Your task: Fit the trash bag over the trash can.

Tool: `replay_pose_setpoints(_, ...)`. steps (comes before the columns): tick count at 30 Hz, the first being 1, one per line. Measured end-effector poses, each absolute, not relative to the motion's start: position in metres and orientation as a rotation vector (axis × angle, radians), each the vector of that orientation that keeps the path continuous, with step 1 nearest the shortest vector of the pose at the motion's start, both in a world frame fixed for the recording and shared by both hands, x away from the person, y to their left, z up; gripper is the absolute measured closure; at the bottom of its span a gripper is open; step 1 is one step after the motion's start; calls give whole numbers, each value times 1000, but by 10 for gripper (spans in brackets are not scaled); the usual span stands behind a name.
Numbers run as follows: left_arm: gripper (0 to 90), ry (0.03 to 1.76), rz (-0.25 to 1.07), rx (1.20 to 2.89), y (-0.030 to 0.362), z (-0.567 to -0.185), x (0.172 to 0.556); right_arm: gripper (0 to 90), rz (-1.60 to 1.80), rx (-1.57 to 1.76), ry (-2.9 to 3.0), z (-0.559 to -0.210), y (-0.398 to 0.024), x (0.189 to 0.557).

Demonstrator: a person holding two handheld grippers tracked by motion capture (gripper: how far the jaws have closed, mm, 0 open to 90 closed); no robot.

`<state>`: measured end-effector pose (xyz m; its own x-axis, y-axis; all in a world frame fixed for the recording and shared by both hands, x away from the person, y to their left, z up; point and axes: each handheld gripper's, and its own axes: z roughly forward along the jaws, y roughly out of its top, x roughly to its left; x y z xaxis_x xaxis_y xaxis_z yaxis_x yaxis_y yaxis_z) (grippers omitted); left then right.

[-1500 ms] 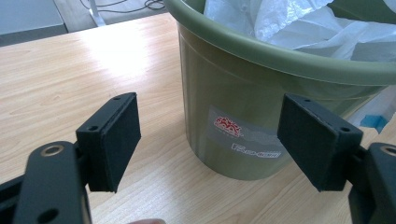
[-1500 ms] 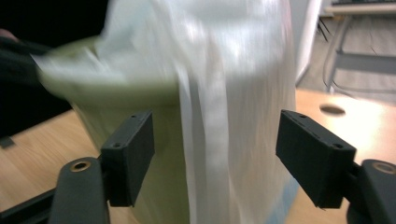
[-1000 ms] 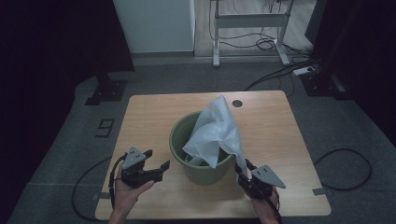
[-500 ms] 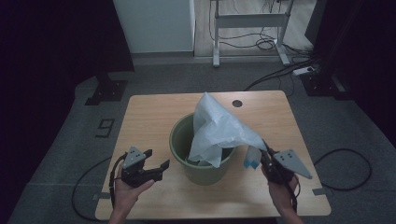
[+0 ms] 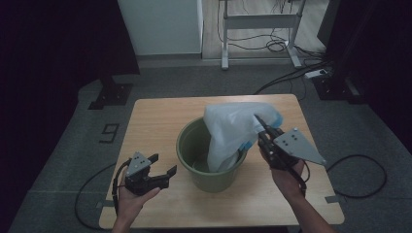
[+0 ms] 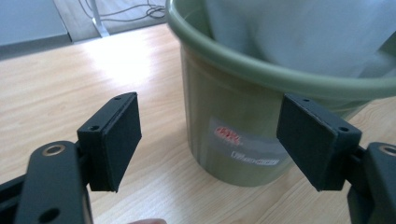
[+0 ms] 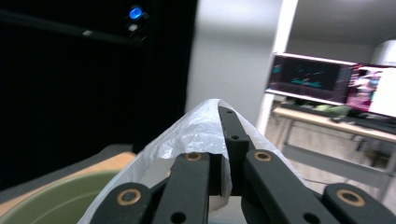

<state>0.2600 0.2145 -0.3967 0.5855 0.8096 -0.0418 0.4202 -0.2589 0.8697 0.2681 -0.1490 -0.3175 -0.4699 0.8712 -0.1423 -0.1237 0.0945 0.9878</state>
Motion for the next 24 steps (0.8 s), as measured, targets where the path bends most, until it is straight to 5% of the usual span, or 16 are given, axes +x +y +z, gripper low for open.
replay_pose_setpoints(24, 238, 841, 516, 1882, 164, -362, 276, 886, 1551, 741, 1765, -343, -113, 276)
